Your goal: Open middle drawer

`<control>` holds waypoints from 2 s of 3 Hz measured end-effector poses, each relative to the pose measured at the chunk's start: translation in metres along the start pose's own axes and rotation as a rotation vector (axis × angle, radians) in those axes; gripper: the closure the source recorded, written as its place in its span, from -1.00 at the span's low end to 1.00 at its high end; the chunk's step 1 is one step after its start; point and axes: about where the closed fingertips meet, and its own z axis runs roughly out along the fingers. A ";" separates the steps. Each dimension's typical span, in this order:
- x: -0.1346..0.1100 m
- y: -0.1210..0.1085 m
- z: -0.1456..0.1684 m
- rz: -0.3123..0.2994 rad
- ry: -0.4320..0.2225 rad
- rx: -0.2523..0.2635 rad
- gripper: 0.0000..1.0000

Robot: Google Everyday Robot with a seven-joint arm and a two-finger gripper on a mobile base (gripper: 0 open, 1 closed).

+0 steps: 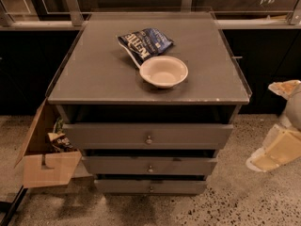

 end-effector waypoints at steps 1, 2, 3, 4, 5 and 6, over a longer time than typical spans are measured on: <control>0.010 -0.002 0.038 0.037 -0.161 -0.019 -1.00; -0.001 0.003 0.072 0.026 -0.319 -0.073 -1.00; -0.008 0.004 0.075 0.002 -0.358 -0.081 -1.00; -0.004 0.013 0.074 0.003 -0.333 -0.035 -1.00; 0.026 0.029 0.105 0.075 -0.345 0.033 -1.00; 0.055 0.043 0.141 0.148 -0.389 0.082 -1.00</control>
Offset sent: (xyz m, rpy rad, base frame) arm 0.0433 0.0474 -0.0950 0.5066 -0.1310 0.1874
